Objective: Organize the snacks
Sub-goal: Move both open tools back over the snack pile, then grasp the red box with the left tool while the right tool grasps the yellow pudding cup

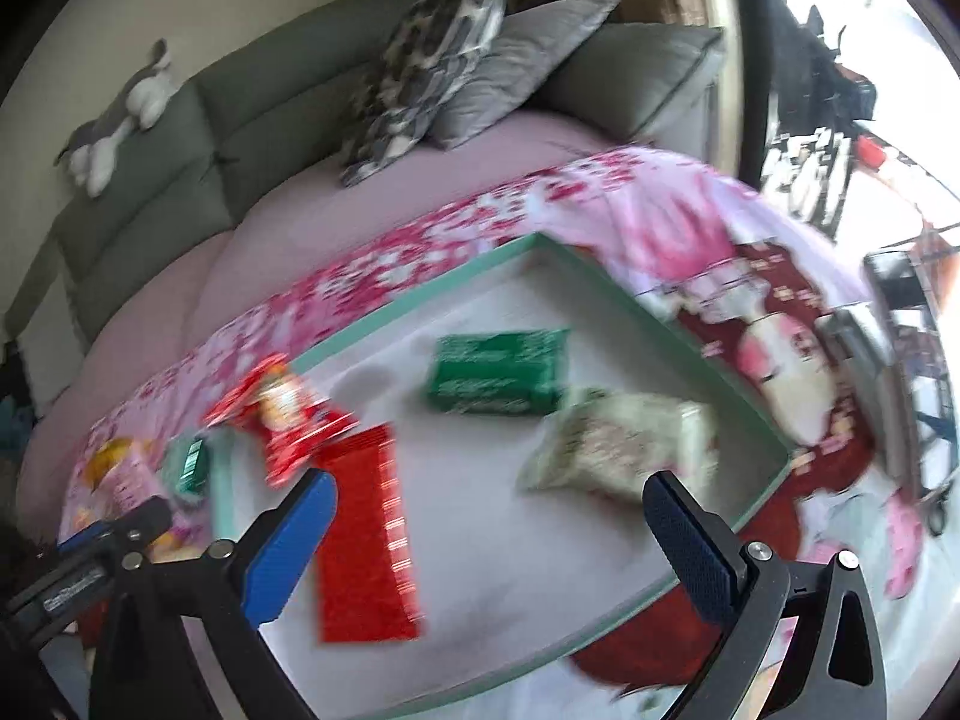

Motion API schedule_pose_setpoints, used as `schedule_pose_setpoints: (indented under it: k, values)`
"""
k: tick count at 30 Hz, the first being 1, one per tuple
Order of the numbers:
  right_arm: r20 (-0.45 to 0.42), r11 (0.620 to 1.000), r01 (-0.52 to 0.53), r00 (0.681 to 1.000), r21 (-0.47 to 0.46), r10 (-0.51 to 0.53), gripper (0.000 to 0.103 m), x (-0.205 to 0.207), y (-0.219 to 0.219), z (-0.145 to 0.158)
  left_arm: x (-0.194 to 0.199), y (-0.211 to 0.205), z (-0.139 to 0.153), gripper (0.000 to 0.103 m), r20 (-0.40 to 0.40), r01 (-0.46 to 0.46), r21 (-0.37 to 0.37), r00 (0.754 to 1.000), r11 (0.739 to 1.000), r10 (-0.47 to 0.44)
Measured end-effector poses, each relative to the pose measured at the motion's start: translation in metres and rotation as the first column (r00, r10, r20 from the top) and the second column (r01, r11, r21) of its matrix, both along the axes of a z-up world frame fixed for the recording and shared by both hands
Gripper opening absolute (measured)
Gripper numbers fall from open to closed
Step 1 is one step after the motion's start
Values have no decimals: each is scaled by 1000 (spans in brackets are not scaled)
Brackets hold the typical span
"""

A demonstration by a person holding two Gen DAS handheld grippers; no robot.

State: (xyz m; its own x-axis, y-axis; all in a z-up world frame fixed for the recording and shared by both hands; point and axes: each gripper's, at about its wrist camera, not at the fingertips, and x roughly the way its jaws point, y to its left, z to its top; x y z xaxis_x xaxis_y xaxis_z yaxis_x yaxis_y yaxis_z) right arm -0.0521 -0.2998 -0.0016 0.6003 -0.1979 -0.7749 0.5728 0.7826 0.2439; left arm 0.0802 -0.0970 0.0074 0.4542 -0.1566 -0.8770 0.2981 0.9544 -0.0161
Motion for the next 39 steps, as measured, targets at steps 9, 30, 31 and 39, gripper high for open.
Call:
schedule_pose_setpoints:
  k: [9,30,31,39]
  values:
    - [3,975,-219,976,-27,219,103,37,80,4,16,73,-1,94,-44,-139,-18,989,990,138]
    - [-13,867,-497,868,-33,497,94,85,183,-17,36,212,-19,94,-171,-466,-114,879,877,445]
    - [-15,865,-501,866,-32,500,92,87,184,-18,36,217,-20,94,-175,-481,-108,871,870,460]
    - [-56,848,-529,848,-21,528,80,101,196,-30,42,224,-46,94,-240,-480,-66,858,875,453]
